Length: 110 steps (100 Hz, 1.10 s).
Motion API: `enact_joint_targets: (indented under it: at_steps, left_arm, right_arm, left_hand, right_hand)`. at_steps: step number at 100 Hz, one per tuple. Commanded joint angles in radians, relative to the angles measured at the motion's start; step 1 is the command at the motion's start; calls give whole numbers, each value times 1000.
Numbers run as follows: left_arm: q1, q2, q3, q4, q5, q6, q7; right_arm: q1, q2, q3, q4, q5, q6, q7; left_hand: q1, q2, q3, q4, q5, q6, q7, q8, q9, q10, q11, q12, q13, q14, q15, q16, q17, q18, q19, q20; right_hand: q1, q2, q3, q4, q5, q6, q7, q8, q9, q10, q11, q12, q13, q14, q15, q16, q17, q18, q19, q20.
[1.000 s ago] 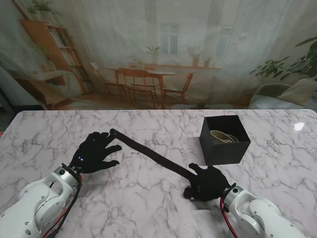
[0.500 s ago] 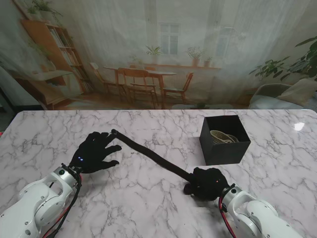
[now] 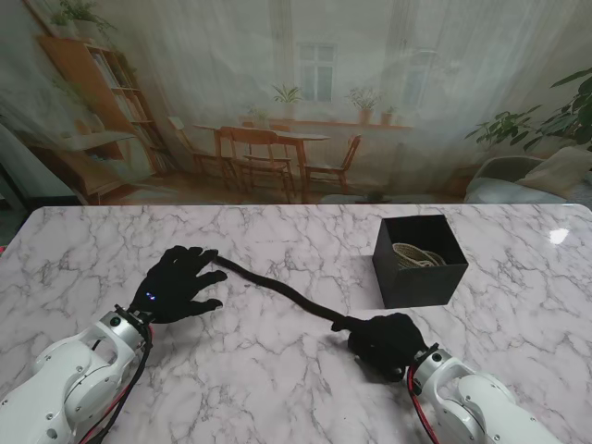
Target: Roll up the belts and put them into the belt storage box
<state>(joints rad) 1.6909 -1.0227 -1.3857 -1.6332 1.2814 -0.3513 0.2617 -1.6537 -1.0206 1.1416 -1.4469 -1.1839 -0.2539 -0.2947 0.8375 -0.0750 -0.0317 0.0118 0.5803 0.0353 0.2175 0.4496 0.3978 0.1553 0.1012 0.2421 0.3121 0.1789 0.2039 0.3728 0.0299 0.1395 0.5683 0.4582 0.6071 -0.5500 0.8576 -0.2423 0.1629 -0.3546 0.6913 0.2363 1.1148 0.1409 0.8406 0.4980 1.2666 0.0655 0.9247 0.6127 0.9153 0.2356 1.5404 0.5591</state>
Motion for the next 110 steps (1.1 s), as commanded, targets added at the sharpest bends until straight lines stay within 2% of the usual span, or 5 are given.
enact_joint_targets:
  at_steps: [1, 19, 55, 81, 110]
  left_arm:
    - [0, -1, 3, 1, 0, -3, -11]
    - [-2, -1, 5, 3, -1, -3, -12]
    - [-5, -1, 6, 4, -4, -6, -14]
    - [-4, -1, 5, 4, -2, -5, -11]
    - [0, -1, 0, 2, 1, -3, -6]
  right_arm:
    - [2, -7, -2, 6, 3, 0, -4]
    - [-2, -15, 7, -2, 45, -14, 17]
    - [-7, -18, 17, -21, 72, -19, 55]
    - [-69, -5, 109, -169, 174, -68, 389]
    - [-93, 28, 183, -288, 261, -77, 719]
  left_hand:
    - [20, 29, 5, -20, 3, 12, 2, 8, -38, 10, -13, 7, -27, 6, -30, 2, -17, 30, -36, 13]
    - [22, 28, 5, -19, 8, 7, 5, 9, -37, 10, -12, 7, -27, 7, -30, 2, -17, 29, -37, 13]
    - [21, 28, 4, -20, 13, 2, 9, 11, -36, 9, -11, 8, -26, 6, -30, 2, -17, 29, -39, 14]
    - [20, 28, 4, -20, 13, 8, 9, 10, -36, 9, -11, 8, -26, 6, -30, 3, -16, 29, -41, 14]
    - [21, 29, 4, -19, 12, 11, 9, 10, -36, 9, -11, 8, -27, 6, -30, 3, -16, 28, -40, 15]
  right_hand:
    - [116, 86, 130, 91, 17, -88, 19, -22, 93, -72, 19, -9, 49, -12, 139, 43, 63, 38, 59, -30]
    - [151, 21, 96, 32, 515, 39, 203, -106, 157, -52, -96, -7, 48, -17, 130, 18, 114, 25, 14, -80]
    - [-95, -85, 98, -9, 680, 376, 238, 16, 203, -89, -359, -167, 50, -59, -145, -103, 140, -36, -150, -74]
    - [-254, 65, 70, 151, 459, 527, -102, 158, -110, -24, -537, -303, -136, -45, -620, -306, -63, -34, -320, -135]
    - [-128, -44, 453, 279, 157, 570, -277, 179, -440, -31, -698, -366, -446, -100, -800, -480, -271, -111, -413, -166]
